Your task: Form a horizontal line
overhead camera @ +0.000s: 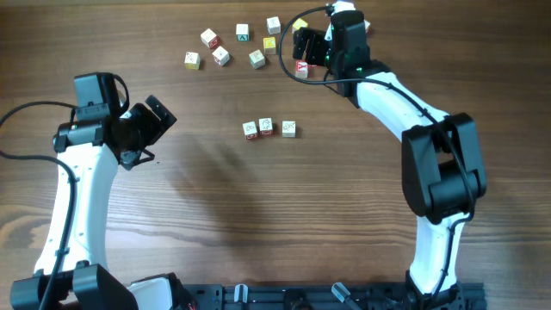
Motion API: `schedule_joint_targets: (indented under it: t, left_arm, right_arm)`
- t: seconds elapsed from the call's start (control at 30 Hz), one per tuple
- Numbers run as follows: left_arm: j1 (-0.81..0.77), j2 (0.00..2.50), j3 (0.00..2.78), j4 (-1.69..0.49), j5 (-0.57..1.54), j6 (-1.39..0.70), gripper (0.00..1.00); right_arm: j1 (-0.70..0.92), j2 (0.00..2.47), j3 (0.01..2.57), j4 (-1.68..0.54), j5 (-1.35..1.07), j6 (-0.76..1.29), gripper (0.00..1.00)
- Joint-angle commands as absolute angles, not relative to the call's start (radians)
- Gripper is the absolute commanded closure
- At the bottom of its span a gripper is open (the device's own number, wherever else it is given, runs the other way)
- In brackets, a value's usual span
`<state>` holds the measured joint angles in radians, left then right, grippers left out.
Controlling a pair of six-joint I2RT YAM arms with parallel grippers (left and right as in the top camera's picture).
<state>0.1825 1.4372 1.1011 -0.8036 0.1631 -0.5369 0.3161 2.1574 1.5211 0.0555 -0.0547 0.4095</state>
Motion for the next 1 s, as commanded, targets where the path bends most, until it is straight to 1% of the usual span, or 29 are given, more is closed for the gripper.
schedule_joint_targets:
  t: [0.0, 0.17, 0.3, 0.43, 0.6, 0.73, 0.8, 0.93, 0.97]
  left_arm:
    - [0.185, 1.447, 1.113, -0.801, 0.175, -0.529, 0.0]
    - [0.185, 1.447, 1.113, -0.801, 0.175, -0.529, 0.0]
    - [0.185, 1.447, 1.113, -0.801, 0.175, -0.529, 0.0]
    - [0.185, 1.447, 1.113, -0.801, 0.175, -0.529, 0.0]
    - [0.185, 1.447, 1.113, -0.801, 0.174, -0.529, 0.0]
    - [0.185, 1.447, 1.113, -0.801, 0.175, -0.529, 0.0]
    - [0.185, 1.447, 1.113, -0.801, 0.175, -0.529, 0.0]
    - [0.185, 1.447, 1.113, -0.801, 0.175, -0.529, 0.0]
    - [0.185, 1.447, 1.113, -0.801, 0.175, -0.529, 0.0]
  right_arm:
    - [0.313, 2.244, 1.555, 0.064, -0.044, 0.391, 0.0]
    - [0.307, 2.339, 1.636, 0.028, -0.045, 0.466, 0.01]
    - [0.307, 2.388, 1.698, -0.006, -0.036, 0.472, 0.02]
    - [0.307, 2.392, 1.699, -0.018, 0.014, 0.479, 0.09]
    - [0.307, 2.392, 1.699, -0.05, 0.019, 0.482, 0.26]
    - [0.305, 2.399, 1.699, -0.078, 0.023, 0.461, 0.26]
    - [0.301, 2.4, 1.698, -0.096, 0.03, 0.451, 0.3]
    - [0.299, 2.4, 1.698, -0.114, 0.033, 0.448, 0.43]
    - [0.296, 2.4, 1.698, -0.115, 0.033, 0.448, 0.48]
